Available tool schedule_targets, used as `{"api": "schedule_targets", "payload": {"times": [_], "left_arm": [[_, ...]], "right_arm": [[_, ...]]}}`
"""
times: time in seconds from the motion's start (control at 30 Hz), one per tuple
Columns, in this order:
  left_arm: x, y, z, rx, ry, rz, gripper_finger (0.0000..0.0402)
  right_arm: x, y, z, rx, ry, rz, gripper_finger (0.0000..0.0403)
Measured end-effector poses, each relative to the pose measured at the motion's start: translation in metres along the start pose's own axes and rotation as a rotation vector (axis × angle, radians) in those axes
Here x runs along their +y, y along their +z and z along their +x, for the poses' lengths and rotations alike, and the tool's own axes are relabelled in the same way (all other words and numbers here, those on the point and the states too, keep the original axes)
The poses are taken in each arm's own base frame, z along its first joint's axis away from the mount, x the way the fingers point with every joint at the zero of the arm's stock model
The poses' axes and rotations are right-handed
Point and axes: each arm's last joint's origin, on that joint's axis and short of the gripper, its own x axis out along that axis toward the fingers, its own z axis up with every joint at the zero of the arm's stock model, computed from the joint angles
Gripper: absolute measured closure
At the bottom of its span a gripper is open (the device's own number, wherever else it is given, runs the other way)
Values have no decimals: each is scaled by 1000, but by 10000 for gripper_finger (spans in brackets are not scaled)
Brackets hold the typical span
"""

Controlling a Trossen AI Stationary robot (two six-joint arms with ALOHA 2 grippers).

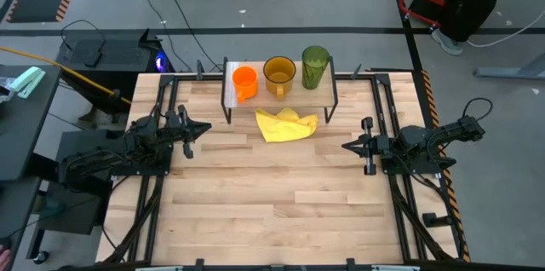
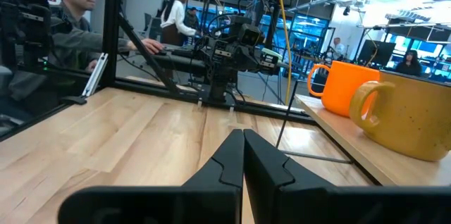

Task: Stack small to large cups/mugs on shelf
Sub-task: Return to Home Position

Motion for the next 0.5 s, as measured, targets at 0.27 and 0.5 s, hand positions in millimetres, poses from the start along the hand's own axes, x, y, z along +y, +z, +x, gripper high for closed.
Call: {"api": "schedule_targets", "payload": {"times": [0.27,0.5], "left_arm": [[0,0,0,0,0,0,362],[0,0,0,0,0,0,366]], "right_arm": [[0,0,0,0,0,0,389],[0,0,0,0,0,0,389]]}}
